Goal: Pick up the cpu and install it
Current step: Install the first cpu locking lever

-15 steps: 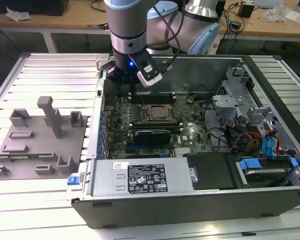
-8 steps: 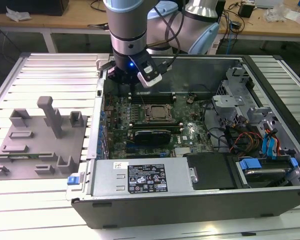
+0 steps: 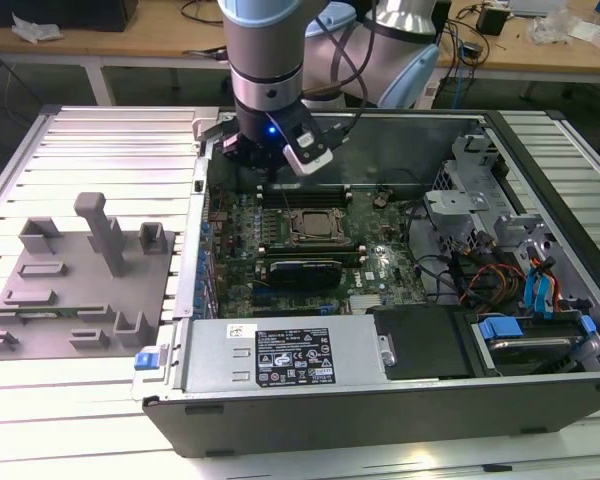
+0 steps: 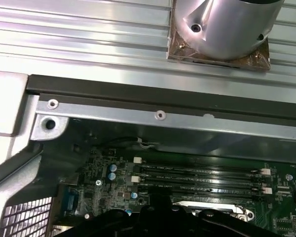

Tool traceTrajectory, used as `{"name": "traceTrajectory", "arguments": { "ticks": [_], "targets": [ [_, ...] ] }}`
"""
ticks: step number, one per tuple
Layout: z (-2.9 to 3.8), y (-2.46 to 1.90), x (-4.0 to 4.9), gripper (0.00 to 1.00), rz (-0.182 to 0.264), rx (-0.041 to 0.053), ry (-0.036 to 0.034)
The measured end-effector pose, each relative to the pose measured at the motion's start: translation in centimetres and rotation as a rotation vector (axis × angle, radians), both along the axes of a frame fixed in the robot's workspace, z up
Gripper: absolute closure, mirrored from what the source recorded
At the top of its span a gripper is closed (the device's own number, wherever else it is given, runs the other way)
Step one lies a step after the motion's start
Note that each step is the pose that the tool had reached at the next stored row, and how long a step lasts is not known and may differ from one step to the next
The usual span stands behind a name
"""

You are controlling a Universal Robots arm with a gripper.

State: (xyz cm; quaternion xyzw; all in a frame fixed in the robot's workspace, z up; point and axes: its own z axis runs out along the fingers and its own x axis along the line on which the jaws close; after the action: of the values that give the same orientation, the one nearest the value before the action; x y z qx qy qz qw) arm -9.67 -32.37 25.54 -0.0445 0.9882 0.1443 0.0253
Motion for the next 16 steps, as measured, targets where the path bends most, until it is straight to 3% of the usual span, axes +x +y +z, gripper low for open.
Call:
{"name": "traceTrajectory", "arguments": {
  "ticks": [16],
  "targets": [
    [-0.14,0.0,2.18,0.89,0.0,0.0002,0.0]
  ]
}}
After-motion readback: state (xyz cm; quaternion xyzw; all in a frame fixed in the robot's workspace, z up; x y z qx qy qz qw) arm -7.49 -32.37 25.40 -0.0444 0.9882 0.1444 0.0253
